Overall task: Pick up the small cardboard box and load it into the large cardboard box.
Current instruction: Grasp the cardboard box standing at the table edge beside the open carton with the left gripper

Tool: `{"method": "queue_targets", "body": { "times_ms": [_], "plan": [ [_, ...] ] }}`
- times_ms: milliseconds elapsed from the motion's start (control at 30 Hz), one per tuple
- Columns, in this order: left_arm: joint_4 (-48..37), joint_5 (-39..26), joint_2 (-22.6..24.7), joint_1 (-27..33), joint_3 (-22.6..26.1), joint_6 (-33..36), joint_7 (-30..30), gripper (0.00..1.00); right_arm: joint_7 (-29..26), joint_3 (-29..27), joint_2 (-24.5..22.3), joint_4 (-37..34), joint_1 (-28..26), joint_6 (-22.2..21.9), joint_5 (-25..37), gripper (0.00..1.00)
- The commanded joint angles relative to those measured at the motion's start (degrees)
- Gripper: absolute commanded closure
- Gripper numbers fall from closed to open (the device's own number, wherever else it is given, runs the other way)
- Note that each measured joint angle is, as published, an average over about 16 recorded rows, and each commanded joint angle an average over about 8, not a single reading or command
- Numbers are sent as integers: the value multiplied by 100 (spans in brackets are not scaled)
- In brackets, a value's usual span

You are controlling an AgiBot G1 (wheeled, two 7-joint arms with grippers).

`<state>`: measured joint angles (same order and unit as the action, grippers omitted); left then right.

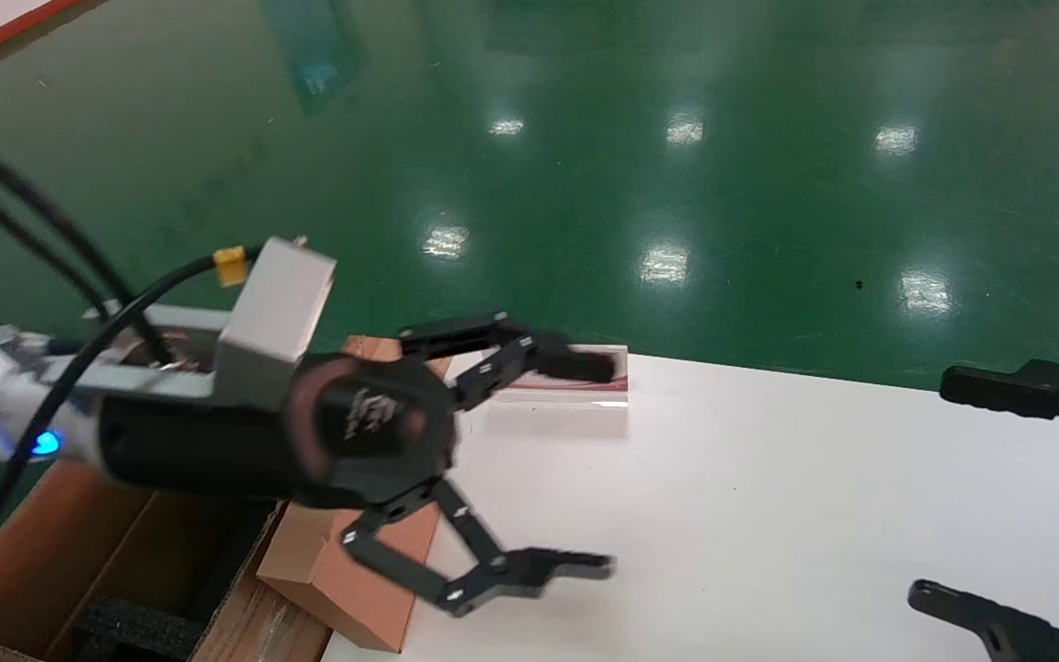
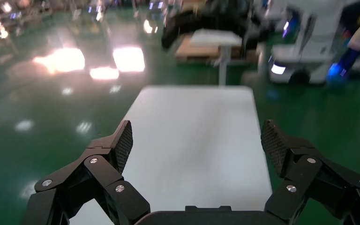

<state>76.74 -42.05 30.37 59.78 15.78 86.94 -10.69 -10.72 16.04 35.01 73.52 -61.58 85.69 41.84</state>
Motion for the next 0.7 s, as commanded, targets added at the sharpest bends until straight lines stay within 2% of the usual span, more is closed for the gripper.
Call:
{"method": "queue_targets", "body": {
  "times_ms": [33, 167, 367, 700],
  "plan": [
    [128, -42, -201, -62, -50, 22, -23, 0, 1, 1, 0, -1, -1, 0, 0, 0],
    [155, 191, -337, -199, 94, 238, 95, 0, 2, 3, -1, -2, -2, 0, -1, 0],
    [171, 421, -553, -282, 600, 318, 197, 0, 3, 6, -1, -2, -2, -1, -3, 0],
    [186, -195, -1018, 352, 1223, 196, 10, 0, 5, 10, -3, -2, -4, -2, -6, 0]
  ]
}}
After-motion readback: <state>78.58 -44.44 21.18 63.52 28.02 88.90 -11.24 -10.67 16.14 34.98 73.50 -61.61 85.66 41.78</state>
